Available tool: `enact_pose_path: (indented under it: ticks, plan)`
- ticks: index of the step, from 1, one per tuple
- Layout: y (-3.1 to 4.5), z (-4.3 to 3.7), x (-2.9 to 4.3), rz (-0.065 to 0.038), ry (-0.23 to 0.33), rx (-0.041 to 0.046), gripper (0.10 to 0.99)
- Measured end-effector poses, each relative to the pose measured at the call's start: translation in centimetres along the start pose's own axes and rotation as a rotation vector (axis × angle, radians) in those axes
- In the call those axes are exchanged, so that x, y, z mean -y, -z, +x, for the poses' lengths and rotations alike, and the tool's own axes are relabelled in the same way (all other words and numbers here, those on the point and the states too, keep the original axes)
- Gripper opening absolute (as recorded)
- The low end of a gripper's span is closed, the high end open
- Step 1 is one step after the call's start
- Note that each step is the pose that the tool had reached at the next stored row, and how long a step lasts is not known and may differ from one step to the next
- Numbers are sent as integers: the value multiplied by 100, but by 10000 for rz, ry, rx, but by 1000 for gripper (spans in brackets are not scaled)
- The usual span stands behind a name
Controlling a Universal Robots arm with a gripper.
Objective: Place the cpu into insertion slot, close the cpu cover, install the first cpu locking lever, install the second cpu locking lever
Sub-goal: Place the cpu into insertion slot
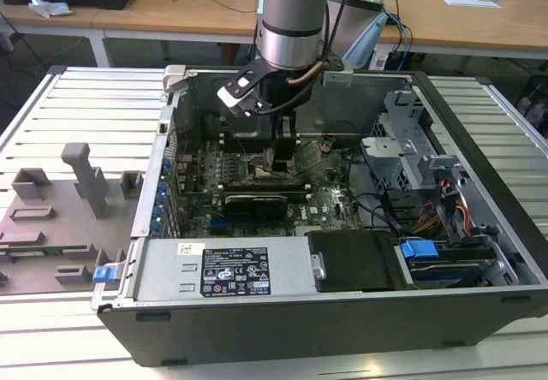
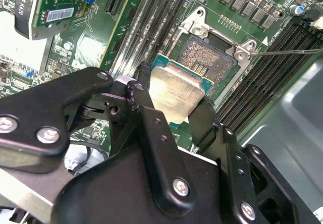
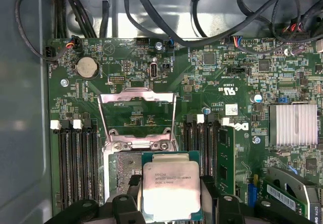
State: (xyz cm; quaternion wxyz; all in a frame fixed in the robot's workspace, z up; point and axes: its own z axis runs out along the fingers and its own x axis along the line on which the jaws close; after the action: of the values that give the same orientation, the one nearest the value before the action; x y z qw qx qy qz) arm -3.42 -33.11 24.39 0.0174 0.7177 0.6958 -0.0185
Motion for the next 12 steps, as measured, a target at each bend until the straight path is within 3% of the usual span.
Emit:
enact_pose_path:
  ticks: [12]
  plan:
    - [-12, 85, 2, 0, 0, 0, 545]
